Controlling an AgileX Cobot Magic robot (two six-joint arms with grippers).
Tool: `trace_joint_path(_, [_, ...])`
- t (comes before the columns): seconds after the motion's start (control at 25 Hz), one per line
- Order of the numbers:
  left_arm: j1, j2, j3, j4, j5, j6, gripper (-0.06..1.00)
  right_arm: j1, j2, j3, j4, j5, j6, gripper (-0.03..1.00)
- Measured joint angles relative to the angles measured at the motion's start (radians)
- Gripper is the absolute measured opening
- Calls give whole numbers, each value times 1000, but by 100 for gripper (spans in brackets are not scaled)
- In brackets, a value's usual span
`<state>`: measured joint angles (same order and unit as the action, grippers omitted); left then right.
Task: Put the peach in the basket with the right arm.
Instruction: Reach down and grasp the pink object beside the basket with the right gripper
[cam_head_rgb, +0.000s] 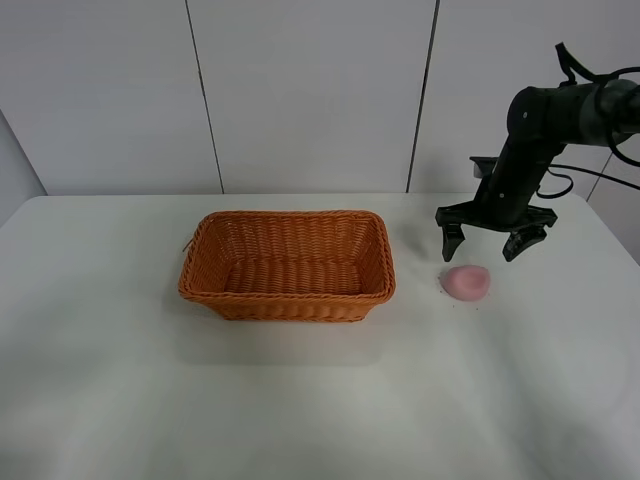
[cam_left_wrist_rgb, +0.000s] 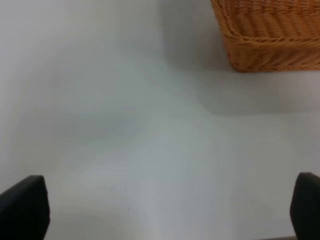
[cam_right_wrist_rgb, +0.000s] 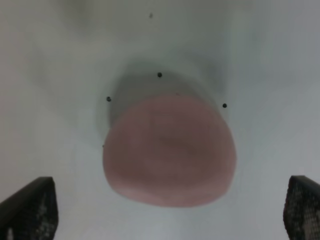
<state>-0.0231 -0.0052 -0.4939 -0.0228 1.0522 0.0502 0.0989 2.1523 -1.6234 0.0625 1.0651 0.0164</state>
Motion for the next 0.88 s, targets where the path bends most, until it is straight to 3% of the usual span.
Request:
trace_joint_path(0.64, [0,0,0,0,0,0,99,0,125,0,-1,-66,0,69])
trace_joint_path(0.72, [0,0,0,0,0,0,99,0,125,0,-1,-66,0,61])
trace_joint_path(0.88, [0,0,0,0,0,0,99,0,125,0,-1,-56,0,21])
